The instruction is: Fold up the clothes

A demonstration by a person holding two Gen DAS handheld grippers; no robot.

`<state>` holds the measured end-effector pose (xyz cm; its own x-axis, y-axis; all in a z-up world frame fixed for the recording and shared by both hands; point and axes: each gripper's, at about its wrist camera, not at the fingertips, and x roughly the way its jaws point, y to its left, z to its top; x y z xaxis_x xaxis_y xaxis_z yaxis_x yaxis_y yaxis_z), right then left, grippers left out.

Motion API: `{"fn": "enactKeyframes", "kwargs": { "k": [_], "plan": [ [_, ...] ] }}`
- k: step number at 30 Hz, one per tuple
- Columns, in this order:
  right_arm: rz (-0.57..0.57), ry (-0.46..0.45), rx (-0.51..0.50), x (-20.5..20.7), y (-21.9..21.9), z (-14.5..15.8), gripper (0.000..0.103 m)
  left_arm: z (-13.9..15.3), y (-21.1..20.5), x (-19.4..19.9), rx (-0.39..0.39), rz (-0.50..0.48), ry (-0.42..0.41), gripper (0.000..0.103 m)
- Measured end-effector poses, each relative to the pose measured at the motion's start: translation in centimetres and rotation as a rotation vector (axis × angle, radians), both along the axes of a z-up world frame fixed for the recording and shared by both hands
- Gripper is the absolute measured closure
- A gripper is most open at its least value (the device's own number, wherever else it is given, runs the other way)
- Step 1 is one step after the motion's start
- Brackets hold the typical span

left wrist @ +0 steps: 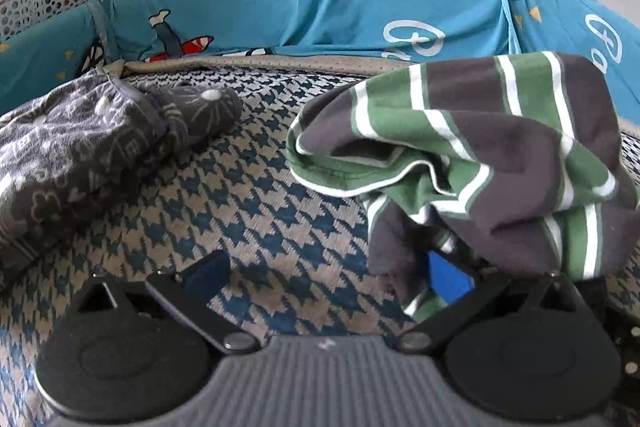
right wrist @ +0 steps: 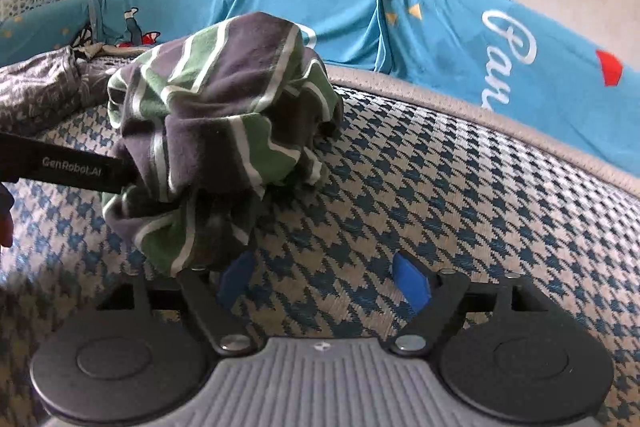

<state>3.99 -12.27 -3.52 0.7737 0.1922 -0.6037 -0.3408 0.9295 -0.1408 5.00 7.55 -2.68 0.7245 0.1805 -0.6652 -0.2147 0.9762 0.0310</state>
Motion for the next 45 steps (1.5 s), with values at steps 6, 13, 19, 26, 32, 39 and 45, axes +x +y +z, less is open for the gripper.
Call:
{"fn": "enactKeyframes", "kwargs": {
  "k": [6,13,19,26,32,39,45],
  "plan": [
    [-0.023,0.023,0.061,0.5,-1.2,-0.2,0.013,-0.4,0.1,-0.3,-0.017,0.001,-0.023,0.000],
    [-0.032,0.027,0.056,0.7,-1.1,-0.4,0.009,-0.6,0.3,-0.5,-0.025,0.001,-0.041,0.000],
    [-0.037,0.031,0.058,0.7,-1.1,-0.4,0.007,-0.7,0.3,-0.8,-0.023,0.000,-0.056,0.000],
    [-0.038,0.032,0.061,0.7,-1.2,-0.4,0.007,-1.0,-0.1,-0.9,-0.006,0.000,-0.070,0.000],
    [-0.038,0.032,0.062,0.6,-1.2,-0.4,0.007,-1.0,0.0,-0.9,-0.007,0.001,-0.073,0.000],
    [-0.038,0.033,0.062,0.6,-1.2,-0.4,0.007,-1.1,-0.1,-1.0,-0.003,0.003,-0.070,0.000],
    [-0.037,0.033,0.062,0.6,-1.2,-0.4,0.007,-1.0,0.0,-1.0,-0.008,0.004,-0.070,0.000]
  ]
}}
